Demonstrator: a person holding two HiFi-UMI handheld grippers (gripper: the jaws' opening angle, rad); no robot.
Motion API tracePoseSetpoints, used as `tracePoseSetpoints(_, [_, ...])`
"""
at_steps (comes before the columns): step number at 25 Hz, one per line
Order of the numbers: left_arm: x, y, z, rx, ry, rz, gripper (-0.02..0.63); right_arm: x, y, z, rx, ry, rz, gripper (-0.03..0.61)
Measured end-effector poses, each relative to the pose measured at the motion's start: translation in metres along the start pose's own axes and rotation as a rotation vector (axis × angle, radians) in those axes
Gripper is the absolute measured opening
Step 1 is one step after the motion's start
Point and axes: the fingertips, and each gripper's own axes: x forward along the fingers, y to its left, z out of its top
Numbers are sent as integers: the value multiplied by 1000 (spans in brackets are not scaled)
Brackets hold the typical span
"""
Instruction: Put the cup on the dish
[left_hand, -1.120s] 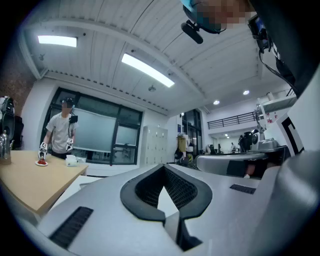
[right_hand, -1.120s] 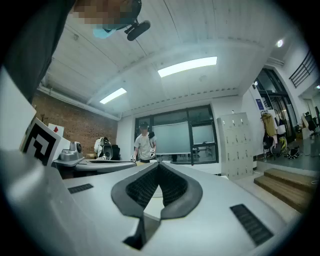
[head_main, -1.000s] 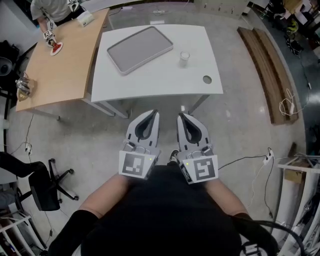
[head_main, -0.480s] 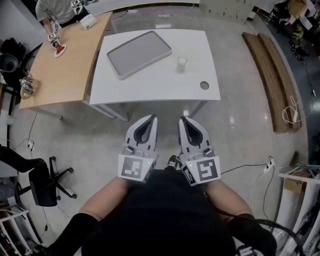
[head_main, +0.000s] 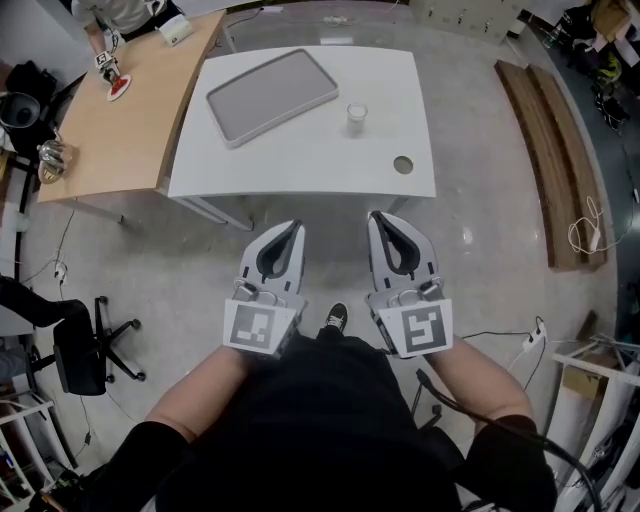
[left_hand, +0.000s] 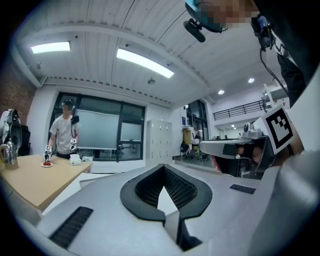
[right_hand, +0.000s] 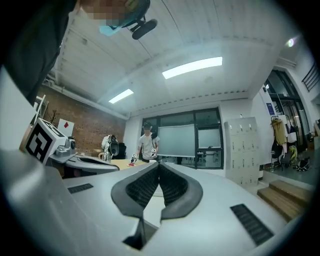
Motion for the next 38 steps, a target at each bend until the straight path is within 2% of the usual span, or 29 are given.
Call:
tracePoseSetpoints(3, [6, -2, 6, 1, -16, 7, 5, 0, 2, 8, -4, -50, 21, 12])
tracePoseSetpoints(7, [11, -1, 16, -3, -45, 23, 5, 3, -2, 13, 34, -77, -3, 14])
tracePoseSetpoints(14, [17, -5, 21, 7, -53, 26, 5, 0, -16, 4, 120, -65, -61, 13])
tracePoseSetpoints(19, [30, 12, 19, 6, -44, 32, 5, 22, -15, -8, 123, -30, -57, 12])
tracePoseSetpoints(25, [64, 54, 13, 6, -58, 26, 5, 81, -9, -22, 125, -3, -52, 12])
tracePoseSetpoints(38, [191, 176, -16, -84, -15, -42, 5, 257, -29, -60, 127, 91, -86, 12])
